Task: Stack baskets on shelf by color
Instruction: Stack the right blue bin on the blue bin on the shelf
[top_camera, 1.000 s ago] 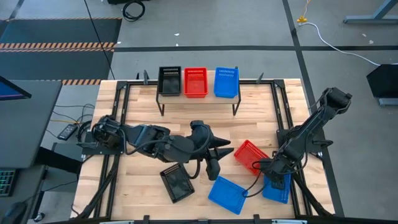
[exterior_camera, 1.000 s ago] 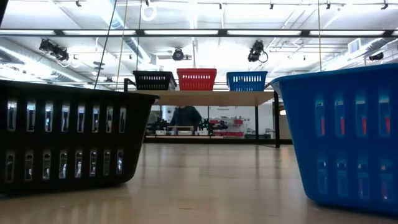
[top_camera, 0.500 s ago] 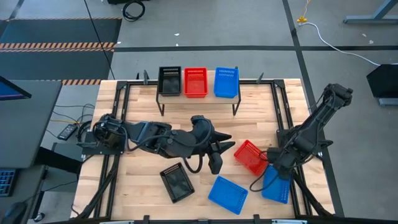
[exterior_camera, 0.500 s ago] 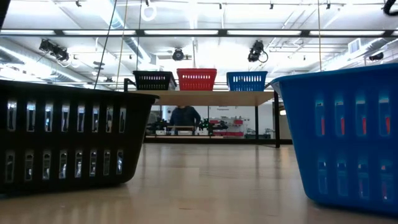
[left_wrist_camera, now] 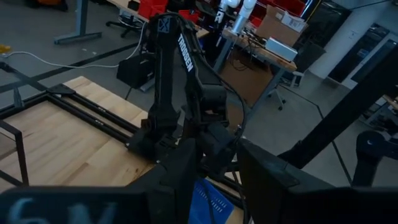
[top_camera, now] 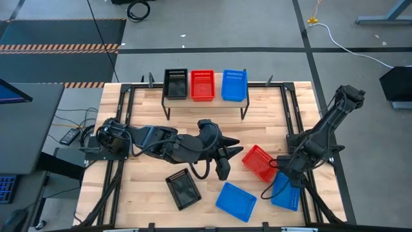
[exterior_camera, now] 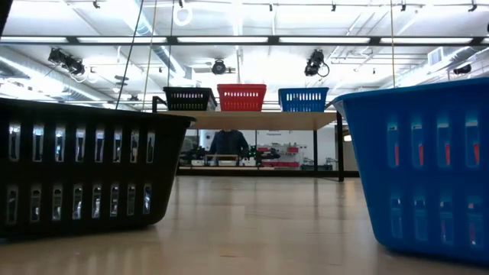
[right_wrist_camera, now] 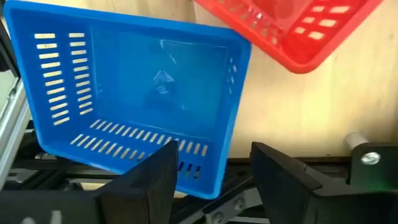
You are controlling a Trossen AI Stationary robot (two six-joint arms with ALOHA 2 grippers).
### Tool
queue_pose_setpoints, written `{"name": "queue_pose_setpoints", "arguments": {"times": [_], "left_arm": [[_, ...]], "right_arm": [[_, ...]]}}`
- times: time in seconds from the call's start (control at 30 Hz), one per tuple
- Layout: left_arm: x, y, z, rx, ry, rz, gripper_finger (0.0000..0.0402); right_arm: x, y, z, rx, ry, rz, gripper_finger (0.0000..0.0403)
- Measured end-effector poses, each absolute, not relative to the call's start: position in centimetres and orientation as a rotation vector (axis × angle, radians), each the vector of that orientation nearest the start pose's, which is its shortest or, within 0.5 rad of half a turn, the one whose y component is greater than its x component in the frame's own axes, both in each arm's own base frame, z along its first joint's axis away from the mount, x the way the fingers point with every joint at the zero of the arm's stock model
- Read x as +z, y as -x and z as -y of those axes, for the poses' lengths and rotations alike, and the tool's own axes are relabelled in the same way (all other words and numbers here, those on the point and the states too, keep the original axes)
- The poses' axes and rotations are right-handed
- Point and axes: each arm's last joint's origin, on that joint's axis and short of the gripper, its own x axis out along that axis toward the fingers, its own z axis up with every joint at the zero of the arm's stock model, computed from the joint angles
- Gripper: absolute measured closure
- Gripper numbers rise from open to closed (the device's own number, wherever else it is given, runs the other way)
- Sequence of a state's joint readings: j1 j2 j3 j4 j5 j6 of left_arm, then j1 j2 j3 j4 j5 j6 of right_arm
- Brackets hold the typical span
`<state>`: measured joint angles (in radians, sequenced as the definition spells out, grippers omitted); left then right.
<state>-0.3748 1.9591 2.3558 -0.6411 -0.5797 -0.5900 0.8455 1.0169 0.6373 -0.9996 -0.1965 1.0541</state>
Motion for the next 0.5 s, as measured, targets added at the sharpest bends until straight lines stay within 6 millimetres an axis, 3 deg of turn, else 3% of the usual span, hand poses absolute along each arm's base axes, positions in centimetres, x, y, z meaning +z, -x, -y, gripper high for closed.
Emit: {"name": "queue_pose_setpoints", "arguments": {"times": [0.17,0.3,0.5], "left_arm": [[47.4,-38.9,13.5,0.265,0.467,-0.161,0.0276],[47.4,-38.9,13.5,0.267,0.468,-0.162,0.0276],[47.4,-38.9,13.5,0.269,0.493,-0.16,0.0276]], "right_arm": [[19.6,-9.7,-11.4,0.046,-0.365,-1.506,0.0196],[17.5,-9.7,-11.5,0.083,-0.406,-1.499,0.0195],[14.8,-8.7,-10.5,0.006,-0.427,-1.584,0.0197]]}}
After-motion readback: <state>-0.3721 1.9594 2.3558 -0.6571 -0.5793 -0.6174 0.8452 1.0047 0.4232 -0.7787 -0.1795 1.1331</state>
